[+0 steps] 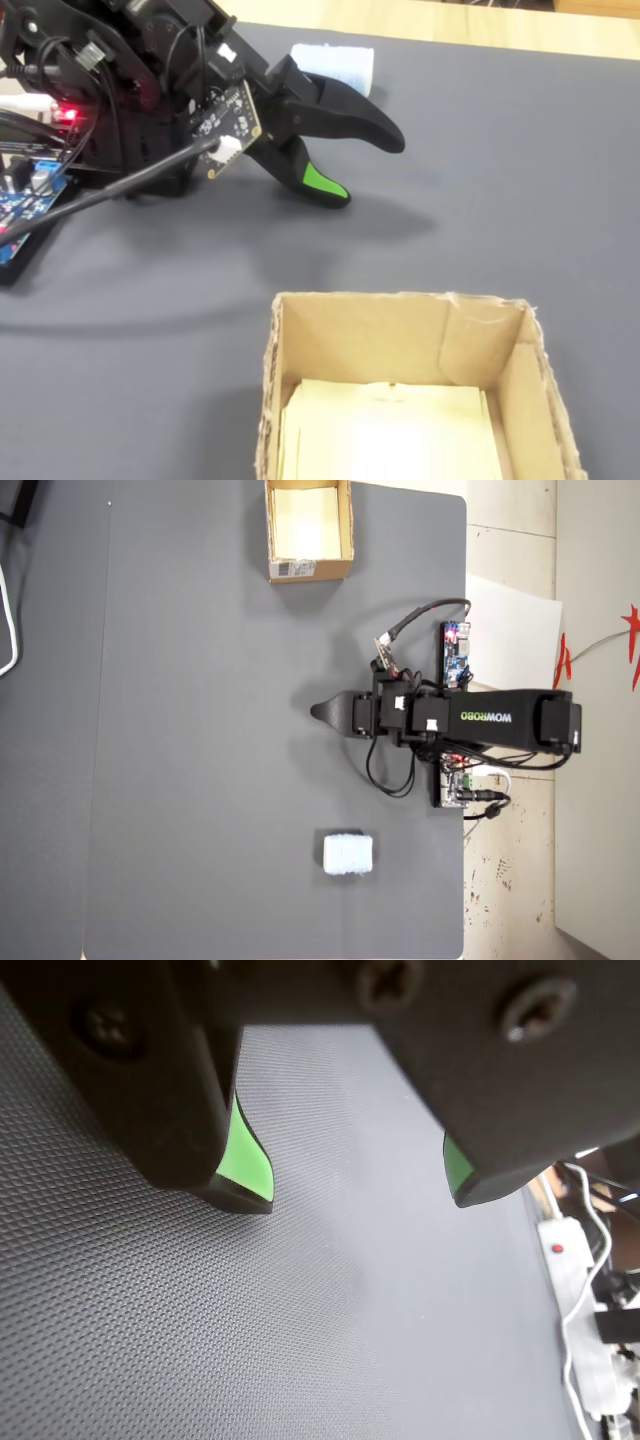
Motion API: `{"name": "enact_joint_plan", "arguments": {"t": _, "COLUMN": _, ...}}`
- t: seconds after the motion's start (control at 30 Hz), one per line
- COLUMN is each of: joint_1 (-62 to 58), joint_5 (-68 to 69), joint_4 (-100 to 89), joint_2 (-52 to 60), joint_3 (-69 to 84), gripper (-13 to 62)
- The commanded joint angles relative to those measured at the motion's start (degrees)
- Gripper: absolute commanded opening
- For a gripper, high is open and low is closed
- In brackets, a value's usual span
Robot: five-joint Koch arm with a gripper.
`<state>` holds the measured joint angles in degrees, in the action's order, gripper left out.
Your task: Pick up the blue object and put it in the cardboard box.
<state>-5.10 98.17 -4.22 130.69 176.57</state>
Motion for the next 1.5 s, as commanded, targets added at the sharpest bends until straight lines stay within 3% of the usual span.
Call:
{"name": "enact_joint_plan", "arguments": {"t": 0.0, "joint_1": 0.2, "joint_5": 1.6, "joint_4": 2.4, "joint_2": 5.0, "joint_3": 1.9, "gripper": 33.8}}
{"name": "enact_joint_plan", "arguments": {"t": 0.43, "joint_1": 7.4, "joint_5": 12.2, "joint_4": 5.8, "joint_2": 5.0, "joint_3": -1.0, "gripper": 33.9}}
{"name": "enact_joint_plan", "arguments": {"t": 1.47, "joint_1": 31.3, "joint_5": 18.8, "joint_4": 34.4, "joint_2": 0.1, "joint_3": -24.1, "gripper": 33.7}}
